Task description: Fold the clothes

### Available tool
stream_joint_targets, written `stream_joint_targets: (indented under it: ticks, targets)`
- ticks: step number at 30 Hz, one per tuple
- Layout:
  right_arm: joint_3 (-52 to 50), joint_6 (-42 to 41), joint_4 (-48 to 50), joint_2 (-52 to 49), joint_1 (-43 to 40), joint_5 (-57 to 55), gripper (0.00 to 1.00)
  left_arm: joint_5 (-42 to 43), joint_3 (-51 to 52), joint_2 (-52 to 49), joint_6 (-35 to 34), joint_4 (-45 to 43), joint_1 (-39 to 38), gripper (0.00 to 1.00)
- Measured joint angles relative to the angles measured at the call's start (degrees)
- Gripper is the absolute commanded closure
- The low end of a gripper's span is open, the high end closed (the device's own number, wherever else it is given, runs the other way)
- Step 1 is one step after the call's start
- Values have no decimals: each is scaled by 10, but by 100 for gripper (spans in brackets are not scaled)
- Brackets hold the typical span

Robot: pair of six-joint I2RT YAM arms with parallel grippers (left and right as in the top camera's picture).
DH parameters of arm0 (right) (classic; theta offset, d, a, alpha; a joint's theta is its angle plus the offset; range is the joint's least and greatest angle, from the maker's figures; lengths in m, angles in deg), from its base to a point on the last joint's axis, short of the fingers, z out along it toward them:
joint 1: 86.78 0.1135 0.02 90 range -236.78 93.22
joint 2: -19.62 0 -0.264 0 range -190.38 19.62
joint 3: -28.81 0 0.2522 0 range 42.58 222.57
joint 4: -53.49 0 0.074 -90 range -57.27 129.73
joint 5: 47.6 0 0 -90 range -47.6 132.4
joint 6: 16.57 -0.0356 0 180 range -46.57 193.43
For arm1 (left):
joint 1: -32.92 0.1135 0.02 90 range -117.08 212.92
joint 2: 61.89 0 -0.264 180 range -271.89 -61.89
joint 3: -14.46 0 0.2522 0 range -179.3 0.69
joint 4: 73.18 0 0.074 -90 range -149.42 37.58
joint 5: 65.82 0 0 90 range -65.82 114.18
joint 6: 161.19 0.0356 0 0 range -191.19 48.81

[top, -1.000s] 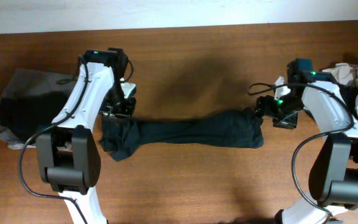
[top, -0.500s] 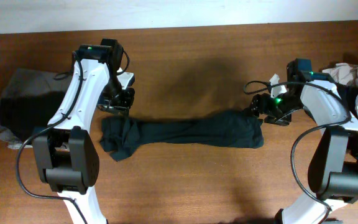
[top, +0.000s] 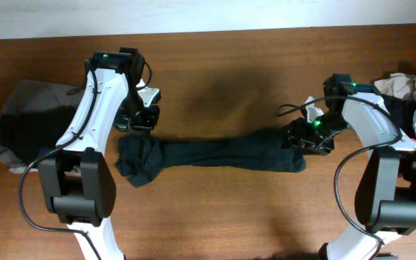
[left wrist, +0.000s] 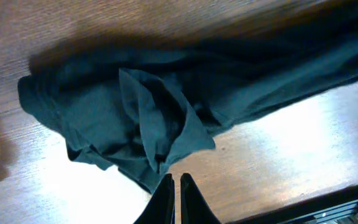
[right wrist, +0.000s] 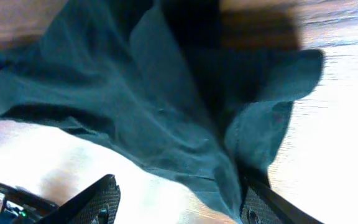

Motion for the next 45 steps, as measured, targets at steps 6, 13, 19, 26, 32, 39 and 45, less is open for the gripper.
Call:
stream_joint_targets:
  ticks: [6, 13, 19, 26, 32, 39, 45]
  targets:
    - [-2, -2, -29, 66, 12, -7, 28, -9, 0, 123, 4, 13, -1, 89]
    - [-3, -64, -77, 256, 54, -79, 12, -55, 44, 384, -2, -68, -9, 43]
    - [-31, -132, -47, 311, 60, -107, 10, -67, 214, 465, -7, -195, -9, 1]
    - [-181, -186, 62, 280, 60, -107, 13, 3, 382, 381, -9, -315, -9, 44]
    - [-221, -212, 109, 274, 60, -103, 12, 28, 397, 314, -9, -322, -9, 44]
    - [-221, -234, 118, 268, 60, -100, 12, 37, 397, 230, -11, -313, -9, 64]
    - [-221, -240, 114, 250, 60, -100, 12, 21, 398, 213, -16, -306, -9, 64]
